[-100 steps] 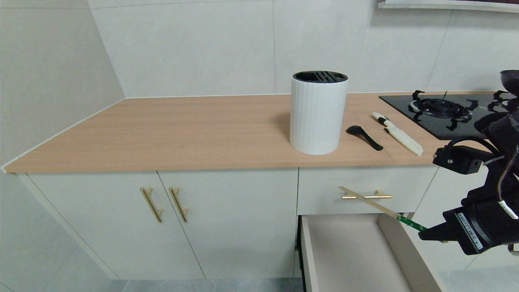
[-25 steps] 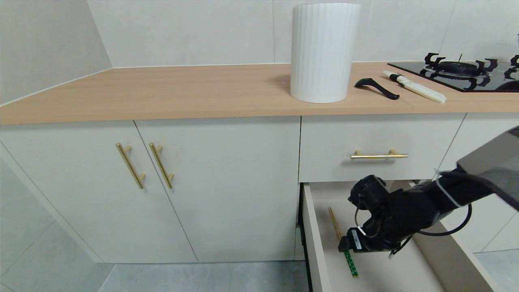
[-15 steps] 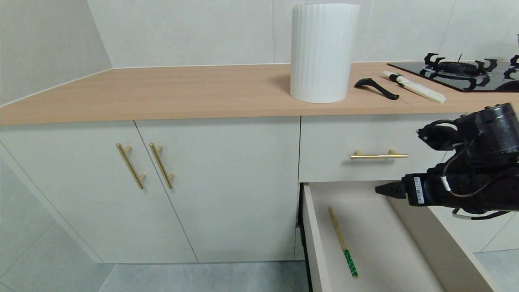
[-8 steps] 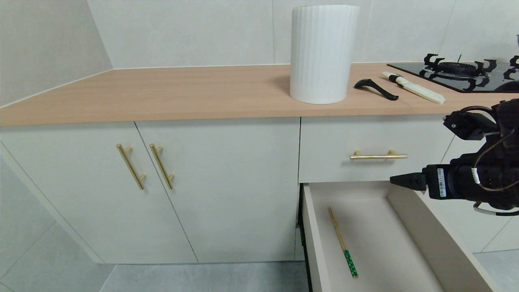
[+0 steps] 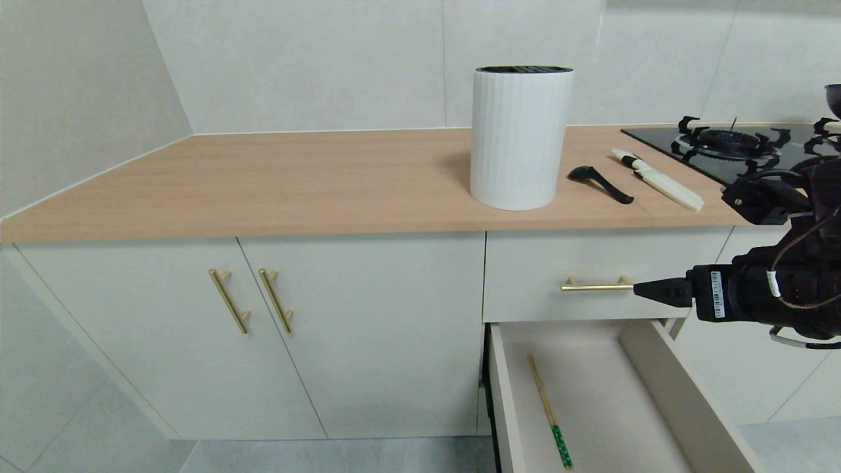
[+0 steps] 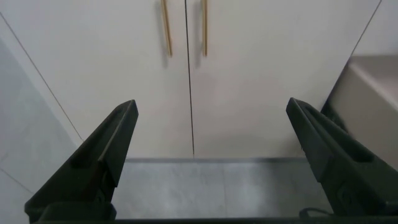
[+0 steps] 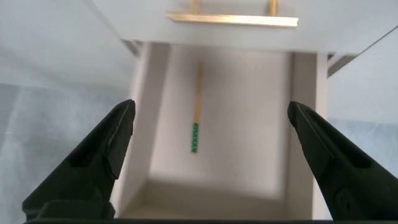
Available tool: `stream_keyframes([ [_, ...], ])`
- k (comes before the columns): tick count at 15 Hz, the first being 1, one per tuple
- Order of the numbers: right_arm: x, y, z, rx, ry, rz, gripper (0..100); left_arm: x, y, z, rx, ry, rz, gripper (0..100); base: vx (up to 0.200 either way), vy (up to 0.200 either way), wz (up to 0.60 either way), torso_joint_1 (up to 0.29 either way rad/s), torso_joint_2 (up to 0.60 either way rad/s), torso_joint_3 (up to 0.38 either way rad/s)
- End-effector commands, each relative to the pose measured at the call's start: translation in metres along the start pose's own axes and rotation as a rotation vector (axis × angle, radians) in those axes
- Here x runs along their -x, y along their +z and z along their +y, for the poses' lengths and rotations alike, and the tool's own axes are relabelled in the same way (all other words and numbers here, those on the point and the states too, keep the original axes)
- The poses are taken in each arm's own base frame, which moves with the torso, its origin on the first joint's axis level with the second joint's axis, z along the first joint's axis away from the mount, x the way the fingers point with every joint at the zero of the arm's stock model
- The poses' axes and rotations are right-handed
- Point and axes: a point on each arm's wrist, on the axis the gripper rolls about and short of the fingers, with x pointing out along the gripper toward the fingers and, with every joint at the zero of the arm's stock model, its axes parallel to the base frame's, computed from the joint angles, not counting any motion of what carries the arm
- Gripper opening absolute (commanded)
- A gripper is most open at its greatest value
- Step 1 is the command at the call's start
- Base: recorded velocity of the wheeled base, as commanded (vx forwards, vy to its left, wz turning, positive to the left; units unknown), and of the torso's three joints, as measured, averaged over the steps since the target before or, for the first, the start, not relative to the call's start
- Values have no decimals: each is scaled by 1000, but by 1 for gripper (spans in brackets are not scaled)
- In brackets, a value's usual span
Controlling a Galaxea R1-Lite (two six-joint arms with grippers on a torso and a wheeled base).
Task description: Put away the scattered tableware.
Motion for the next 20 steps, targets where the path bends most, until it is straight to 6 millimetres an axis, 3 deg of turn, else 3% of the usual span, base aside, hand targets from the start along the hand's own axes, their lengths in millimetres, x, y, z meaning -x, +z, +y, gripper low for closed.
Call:
stream_keyframes([
  [1, 0, 0, 0, -1, -2, 0, 100, 0, 0, 0, 0, 1, 0, 100, 0, 0, 0, 168, -486, -325],
  [15, -7, -4, 0, 34, -2, 20, 100, 0, 0, 0, -1, 1, 0, 100, 0, 0, 0, 176, -442, -258],
  [17, -26, 2, -1, 61, -13, -9, 100, 0, 0, 0, 0, 1, 0, 100, 0, 0, 0, 21, -40, -16],
  [20, -83, 37, -27, 102, -89, -171, 100, 0, 0, 0, 0, 1, 0, 100, 0, 0, 0, 0, 0, 0],
])
